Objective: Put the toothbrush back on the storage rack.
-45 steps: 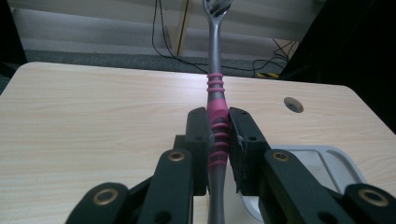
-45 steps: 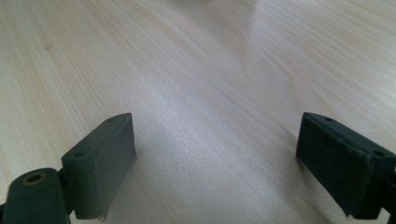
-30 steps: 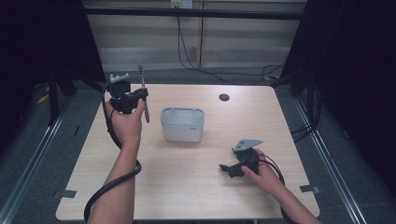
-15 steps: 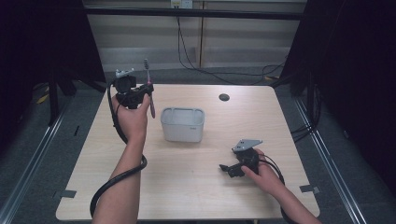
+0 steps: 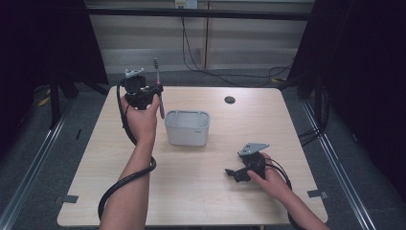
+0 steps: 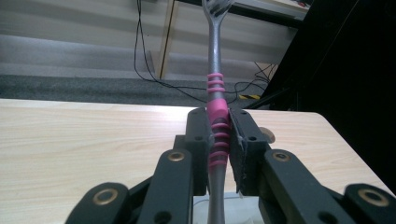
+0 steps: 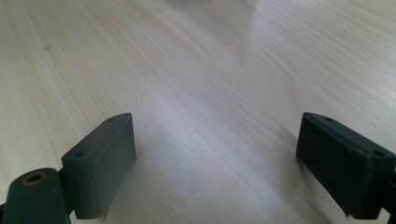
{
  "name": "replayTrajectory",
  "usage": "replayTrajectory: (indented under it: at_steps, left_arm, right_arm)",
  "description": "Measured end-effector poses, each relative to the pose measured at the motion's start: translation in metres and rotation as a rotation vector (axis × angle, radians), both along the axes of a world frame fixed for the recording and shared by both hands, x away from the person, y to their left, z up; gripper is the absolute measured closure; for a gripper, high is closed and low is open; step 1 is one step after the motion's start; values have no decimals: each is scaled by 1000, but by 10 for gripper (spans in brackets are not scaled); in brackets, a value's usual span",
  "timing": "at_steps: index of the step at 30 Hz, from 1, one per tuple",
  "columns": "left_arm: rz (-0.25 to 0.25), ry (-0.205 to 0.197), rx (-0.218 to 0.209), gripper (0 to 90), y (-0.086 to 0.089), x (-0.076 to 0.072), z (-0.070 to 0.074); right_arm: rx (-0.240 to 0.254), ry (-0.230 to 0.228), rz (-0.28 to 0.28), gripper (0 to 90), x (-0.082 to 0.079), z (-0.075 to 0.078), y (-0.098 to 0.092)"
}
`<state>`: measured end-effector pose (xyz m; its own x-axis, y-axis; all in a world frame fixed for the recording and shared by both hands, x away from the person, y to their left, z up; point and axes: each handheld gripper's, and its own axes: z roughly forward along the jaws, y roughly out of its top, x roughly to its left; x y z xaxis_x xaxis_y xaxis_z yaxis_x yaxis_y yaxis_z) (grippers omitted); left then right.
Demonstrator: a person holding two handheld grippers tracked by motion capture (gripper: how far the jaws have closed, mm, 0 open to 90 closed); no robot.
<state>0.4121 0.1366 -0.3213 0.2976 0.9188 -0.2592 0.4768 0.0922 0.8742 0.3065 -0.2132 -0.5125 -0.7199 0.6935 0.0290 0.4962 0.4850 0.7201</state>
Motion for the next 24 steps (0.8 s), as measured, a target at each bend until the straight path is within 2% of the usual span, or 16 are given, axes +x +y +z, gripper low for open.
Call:
replayTrajectory:
  at_steps: [6,11,24]
  left_arm:
    - [-3,-10,-9,790,-5,0,-1]
    - [-9,-12,5,790,-9,2,-3]
    - [-35,-3,4,789,-17,7,-17]
  right_arm:
    - [0,-1,0,111,0,0,0]
    - [0,0,0,111,0,0,0]
    - [0,-2,-1,111,0,0,0]
